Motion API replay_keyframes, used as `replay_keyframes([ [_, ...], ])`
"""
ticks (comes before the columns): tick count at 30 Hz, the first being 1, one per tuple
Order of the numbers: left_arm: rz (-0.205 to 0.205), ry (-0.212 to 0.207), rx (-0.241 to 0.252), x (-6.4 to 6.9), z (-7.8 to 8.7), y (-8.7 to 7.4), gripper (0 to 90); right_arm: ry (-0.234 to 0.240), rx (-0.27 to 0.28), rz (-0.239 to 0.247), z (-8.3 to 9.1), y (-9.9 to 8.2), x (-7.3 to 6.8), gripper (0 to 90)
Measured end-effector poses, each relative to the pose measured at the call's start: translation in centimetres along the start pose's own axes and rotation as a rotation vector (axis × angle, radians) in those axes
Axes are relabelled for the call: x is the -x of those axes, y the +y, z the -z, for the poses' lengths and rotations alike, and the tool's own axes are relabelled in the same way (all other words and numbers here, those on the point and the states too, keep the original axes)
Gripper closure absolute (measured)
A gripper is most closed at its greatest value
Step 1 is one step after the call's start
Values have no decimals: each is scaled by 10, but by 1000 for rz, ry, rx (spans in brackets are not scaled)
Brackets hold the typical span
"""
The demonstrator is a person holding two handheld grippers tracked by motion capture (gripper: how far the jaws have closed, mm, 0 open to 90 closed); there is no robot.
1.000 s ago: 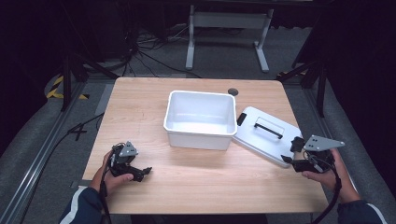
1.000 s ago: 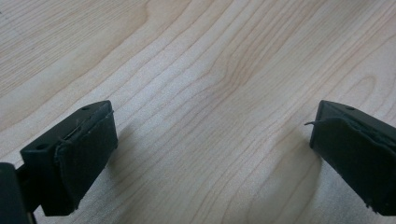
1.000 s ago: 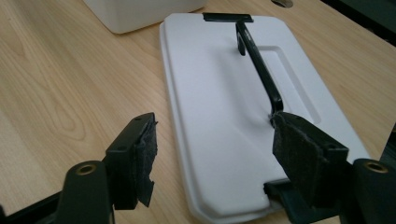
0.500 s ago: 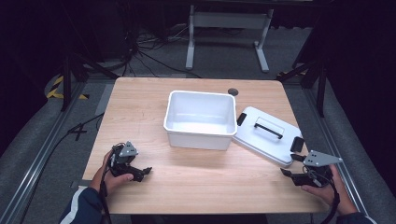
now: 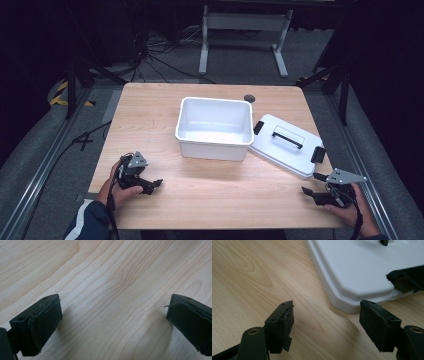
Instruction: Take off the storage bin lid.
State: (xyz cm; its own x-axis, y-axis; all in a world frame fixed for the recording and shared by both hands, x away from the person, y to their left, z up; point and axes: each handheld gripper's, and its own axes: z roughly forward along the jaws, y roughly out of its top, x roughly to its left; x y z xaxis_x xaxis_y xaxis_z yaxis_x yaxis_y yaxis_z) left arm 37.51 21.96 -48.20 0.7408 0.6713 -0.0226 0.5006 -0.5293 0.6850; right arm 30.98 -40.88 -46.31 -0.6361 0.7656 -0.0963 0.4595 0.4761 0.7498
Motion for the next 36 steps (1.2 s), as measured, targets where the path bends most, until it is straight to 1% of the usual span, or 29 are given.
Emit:
replay_keyframes([
  [1, 0, 0, 0, 0, 0, 0, 5, -2, -6, -4, -1, -1, 0, 280],
  [3, 0, 0, 0, 0, 0, 0, 5, 9, 1, -30, -3, -3, 2, 257],
  [4, 0, 0, 0, 0, 0, 0, 5, 7, -1, -38, -3, -3, 3, 259],
  [6, 0, 0, 3, 0, -1, 0, 2, 21, -9, -67, -4, -3, 5, 260],
  [7, -7, 2, 3, -1, -1, 0, 2, 20, -9, -67, -4, -3, 5, 259],
  [13, -8, 5, 8, -1, -1, 1, 2, 19, -9, -68, -4, -3, 5, 258],
  [19, -7, 7, 8, -1, -1, 1, 1, 5, -10, -77, -3, -3, 4, 247],
  [22, -1, -2, 7, -1, -2, 1, 1, 6, -10, -78, -4, -3, 4, 245],
  [29, -6, 6, 8, -1, -2, 1, 1, 6, -10, -79, -4, -3, 4, 245],
  [36, -3, -1, 4, -1, -1, 1, 1, 7, -10, -81, -4, -3, 4, 244],
])
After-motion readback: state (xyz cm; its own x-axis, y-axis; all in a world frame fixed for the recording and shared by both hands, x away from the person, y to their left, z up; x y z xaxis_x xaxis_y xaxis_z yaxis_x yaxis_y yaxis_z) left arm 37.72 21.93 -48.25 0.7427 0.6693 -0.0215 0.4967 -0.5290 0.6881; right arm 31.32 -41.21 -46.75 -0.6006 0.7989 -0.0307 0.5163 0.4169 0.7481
